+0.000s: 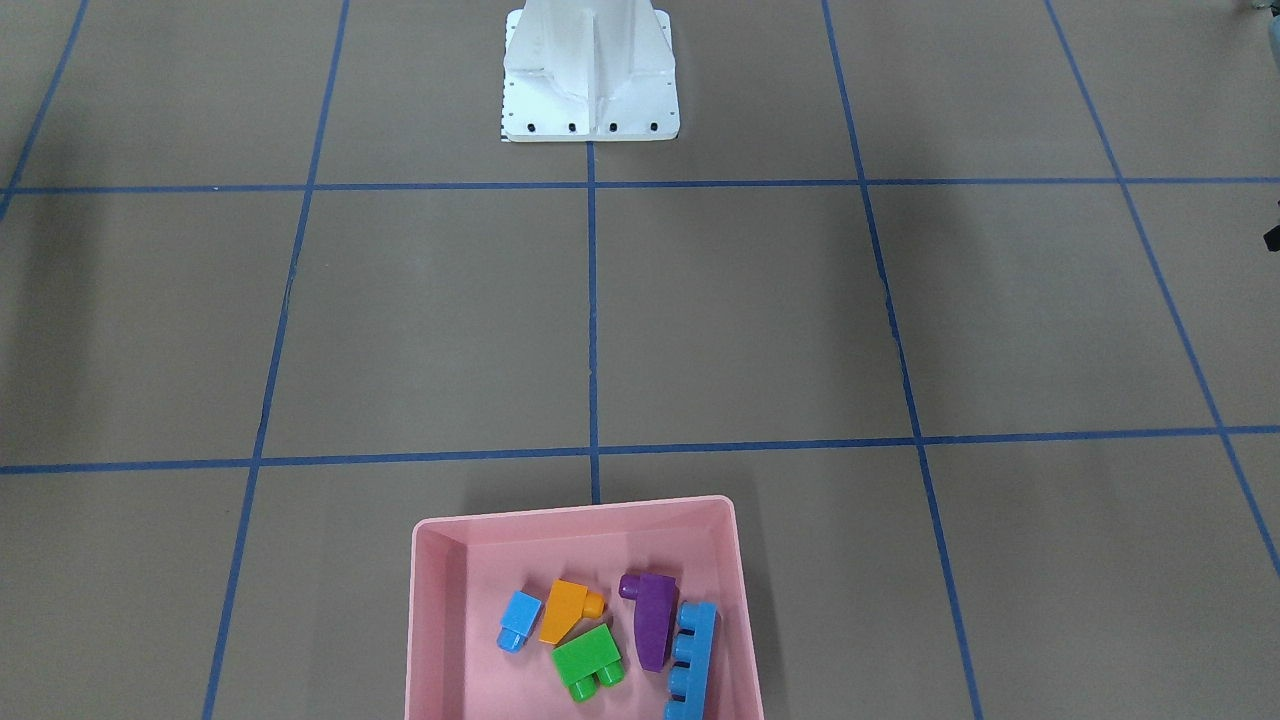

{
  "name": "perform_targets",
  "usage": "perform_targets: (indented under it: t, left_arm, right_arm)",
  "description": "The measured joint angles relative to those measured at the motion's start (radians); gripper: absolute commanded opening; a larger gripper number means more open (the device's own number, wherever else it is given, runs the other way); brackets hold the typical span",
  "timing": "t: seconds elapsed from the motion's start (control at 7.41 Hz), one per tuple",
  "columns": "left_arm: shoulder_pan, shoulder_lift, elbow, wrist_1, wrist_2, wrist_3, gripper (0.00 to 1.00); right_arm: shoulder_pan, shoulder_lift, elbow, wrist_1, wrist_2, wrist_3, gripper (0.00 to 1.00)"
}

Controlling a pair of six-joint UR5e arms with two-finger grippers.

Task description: Put all blocks into box

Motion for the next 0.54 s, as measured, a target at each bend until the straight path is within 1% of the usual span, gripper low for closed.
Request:
perform_targets:
  t: [0.54]
  left_arm:
    - [0.001,-0.011,0.020,-0.002,0.002,-0.001,1.00]
  right_arm:
    - [0.000,-0.008,-0.002,0.000,-0.104,0.002,1.00]
